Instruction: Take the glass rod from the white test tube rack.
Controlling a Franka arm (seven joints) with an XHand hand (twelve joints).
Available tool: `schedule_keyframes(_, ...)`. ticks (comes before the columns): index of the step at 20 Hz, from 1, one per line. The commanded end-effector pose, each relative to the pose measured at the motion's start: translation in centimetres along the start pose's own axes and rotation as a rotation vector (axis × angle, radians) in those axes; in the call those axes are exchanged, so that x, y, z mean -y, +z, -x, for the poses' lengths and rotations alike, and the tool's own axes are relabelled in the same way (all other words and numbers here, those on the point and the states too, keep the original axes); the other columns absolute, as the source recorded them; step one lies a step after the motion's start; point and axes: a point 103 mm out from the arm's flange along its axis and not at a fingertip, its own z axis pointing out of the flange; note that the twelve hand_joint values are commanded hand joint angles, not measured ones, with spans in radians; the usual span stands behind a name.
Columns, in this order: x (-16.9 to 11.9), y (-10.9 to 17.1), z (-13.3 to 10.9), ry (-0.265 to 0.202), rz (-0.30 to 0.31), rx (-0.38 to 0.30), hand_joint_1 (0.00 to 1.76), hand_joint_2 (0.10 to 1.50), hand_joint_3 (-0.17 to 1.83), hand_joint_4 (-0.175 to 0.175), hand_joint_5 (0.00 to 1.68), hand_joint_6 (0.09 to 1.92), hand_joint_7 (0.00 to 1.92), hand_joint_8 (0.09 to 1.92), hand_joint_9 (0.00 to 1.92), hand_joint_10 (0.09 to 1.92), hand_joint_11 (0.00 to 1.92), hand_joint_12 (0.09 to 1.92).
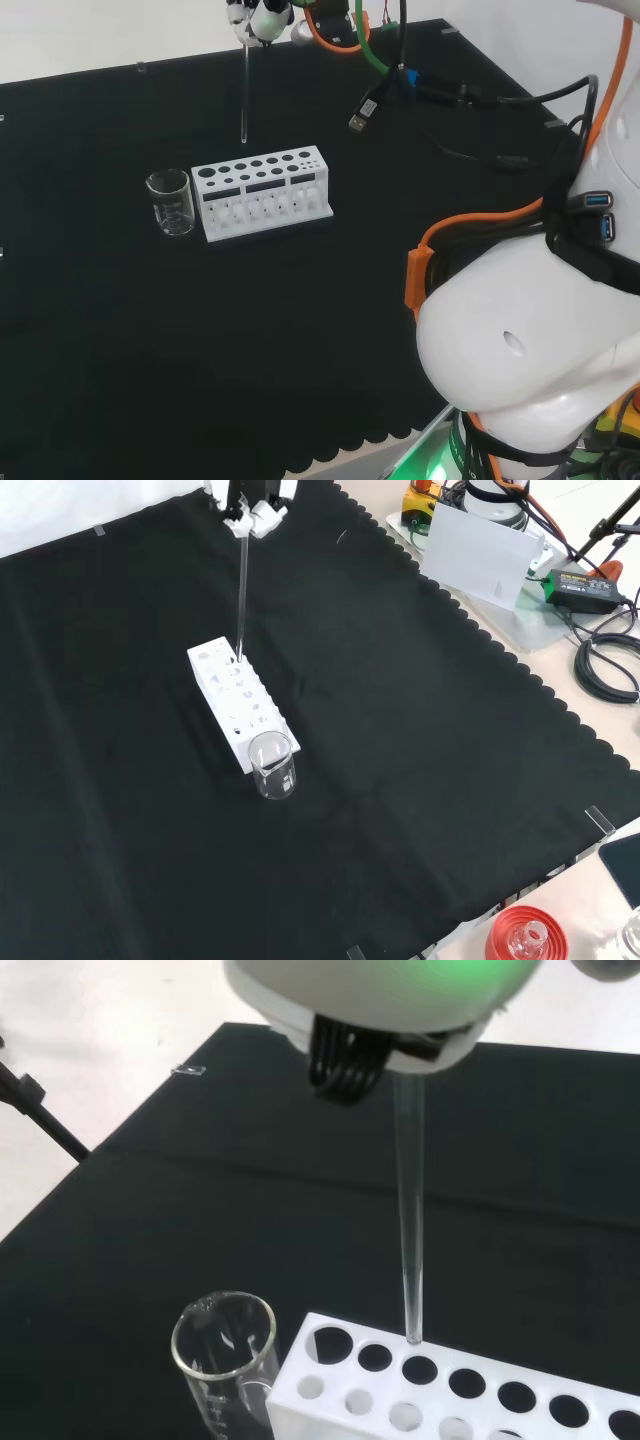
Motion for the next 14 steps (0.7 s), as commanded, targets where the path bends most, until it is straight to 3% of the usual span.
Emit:
schedule_keyframes(1, 0.6, -0.5, -0.3, -0.007, 0.004, -0.012, 1.33, 0.60, 0.77, -0.175, 1.15, 0.73, 1.39, 0.70, 1.65, 0.52, 1.52, 0.70)
schedule_keyframes(14, 1.9, -0.5, -0.7, 0.018, 0.005, -0.020, 1.33, 0.60, 0.77, -0.175, 1.16, 0.73, 1.40, 0.69, 1.65, 0.51, 1.53, 0.70)
